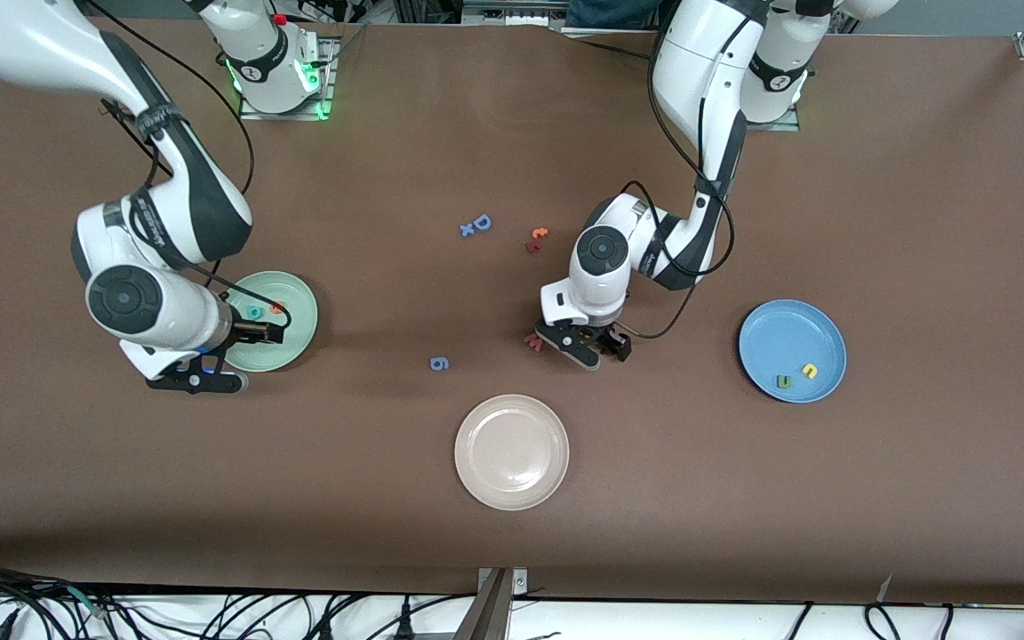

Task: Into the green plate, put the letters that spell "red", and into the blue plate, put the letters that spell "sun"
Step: 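Release the r and withdraw the right gripper while the left gripper grasps the s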

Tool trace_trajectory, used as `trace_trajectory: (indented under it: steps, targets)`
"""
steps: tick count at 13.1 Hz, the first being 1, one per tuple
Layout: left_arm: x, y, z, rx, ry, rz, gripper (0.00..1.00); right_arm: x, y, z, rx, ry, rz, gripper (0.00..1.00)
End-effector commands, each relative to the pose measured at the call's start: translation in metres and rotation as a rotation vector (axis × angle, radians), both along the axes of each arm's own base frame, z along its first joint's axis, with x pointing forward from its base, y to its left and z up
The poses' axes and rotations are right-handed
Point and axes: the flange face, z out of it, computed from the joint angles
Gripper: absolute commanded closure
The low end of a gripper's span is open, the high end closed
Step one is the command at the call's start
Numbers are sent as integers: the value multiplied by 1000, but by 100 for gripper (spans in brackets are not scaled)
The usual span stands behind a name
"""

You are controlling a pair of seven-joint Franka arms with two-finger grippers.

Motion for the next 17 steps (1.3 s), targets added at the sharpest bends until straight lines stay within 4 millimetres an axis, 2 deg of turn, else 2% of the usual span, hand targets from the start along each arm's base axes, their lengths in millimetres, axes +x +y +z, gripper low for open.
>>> trace_trajectory:
  steps: [1,4,5,8,10,11,12,13,14,17]
  targets:
    - [0,7,-10,13,-4,-17,34,8,-17,56,17,30,52,1]
    - [6,14,-8,9,-7,-4,45,17,-34,126,118,23,43,1]
    - [8,14,-5,6,-10,1,47,10,-46,163,139,-21,46,1]
    - [15,22,-1,-7,-12,27,53,-6,-74,210,95,-80,28,1]
    - [18,24,4,-30,-7,58,57,-15,-93,219,117,-86,26,1]
    - [18,23,6,-31,-7,59,64,-20,-98,228,126,-112,7,1]
    - [18,23,8,-31,-5,59,67,-24,-104,234,123,-143,-8,1]
    - [18,24,10,-33,-4,63,72,-31,-113,231,111,-141,-30,1]
    - [20,26,12,-35,-6,68,77,-40,-116,232,105,-150,-34,0]
    - [24,33,16,-38,-8,81,79,-71,-114,237,99,-164,-43,0]
